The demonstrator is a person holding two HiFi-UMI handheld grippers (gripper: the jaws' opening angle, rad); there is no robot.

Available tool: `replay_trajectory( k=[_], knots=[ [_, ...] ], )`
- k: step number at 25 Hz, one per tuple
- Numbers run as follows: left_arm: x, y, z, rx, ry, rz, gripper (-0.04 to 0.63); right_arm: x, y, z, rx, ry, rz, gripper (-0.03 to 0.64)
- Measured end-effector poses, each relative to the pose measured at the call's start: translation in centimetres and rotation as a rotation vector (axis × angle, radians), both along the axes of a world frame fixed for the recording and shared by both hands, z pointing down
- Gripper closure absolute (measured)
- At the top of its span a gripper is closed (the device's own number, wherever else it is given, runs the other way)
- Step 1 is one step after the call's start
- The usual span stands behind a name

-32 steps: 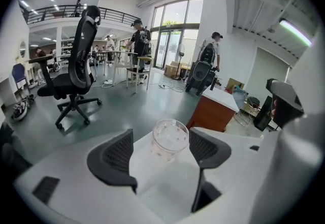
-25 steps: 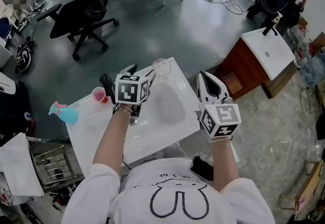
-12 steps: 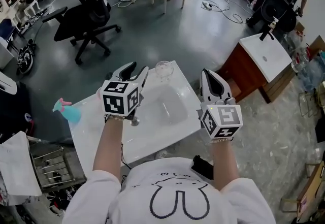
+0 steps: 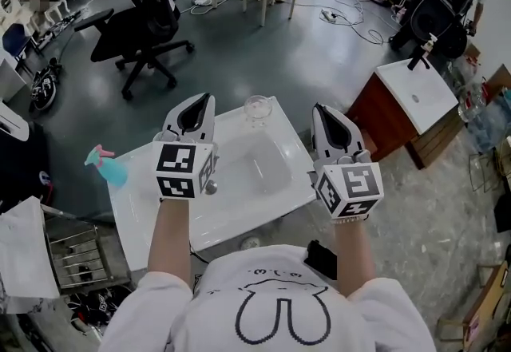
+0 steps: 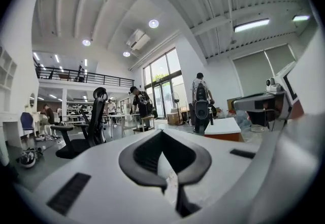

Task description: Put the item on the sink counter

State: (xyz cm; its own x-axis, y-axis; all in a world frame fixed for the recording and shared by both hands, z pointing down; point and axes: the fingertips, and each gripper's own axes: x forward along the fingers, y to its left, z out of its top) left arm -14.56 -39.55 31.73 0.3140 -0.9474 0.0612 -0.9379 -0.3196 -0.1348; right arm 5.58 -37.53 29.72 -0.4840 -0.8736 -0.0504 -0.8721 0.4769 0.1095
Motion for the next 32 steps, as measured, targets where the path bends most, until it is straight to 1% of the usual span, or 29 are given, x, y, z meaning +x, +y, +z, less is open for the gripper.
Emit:
replay_trajectory(
  k=[6,10,17,23,26,32],
  knots=[
    [-0.8,1.6,-2.7,0.060,0.002,-0.040,0.586,-0.2,0.7,-1.8,0.037,0.023,-0.040,0.589],
    [-1.4,2.4,-4.2,0.100,0.009,-0.055,0.586,0.1,0.9,-3.1,0.061,0.022,-0.042,0.589],
    [-1.5,3.2,-5.8,0.148,0.026,-0.058,0.586,0.9,1.1,-4.2,0.087,0.033,-0.028,0.589],
    [-0.7,4.1,-7.2,0.220,0.008,-0.048,0.586,1.6,1.4,-4.8,0.109,0.048,-0.017,0.589],
    [-0.6,4.4,-7.4,0.235,0.011,-0.047,0.586,1.7,1.6,-4.8,0.115,0.057,-0.019,0.589],
    [-0.3,4.6,-6.9,0.237,0.021,-0.048,0.586,2.1,1.7,-4.8,0.120,0.060,-0.022,0.589]
  ],
)
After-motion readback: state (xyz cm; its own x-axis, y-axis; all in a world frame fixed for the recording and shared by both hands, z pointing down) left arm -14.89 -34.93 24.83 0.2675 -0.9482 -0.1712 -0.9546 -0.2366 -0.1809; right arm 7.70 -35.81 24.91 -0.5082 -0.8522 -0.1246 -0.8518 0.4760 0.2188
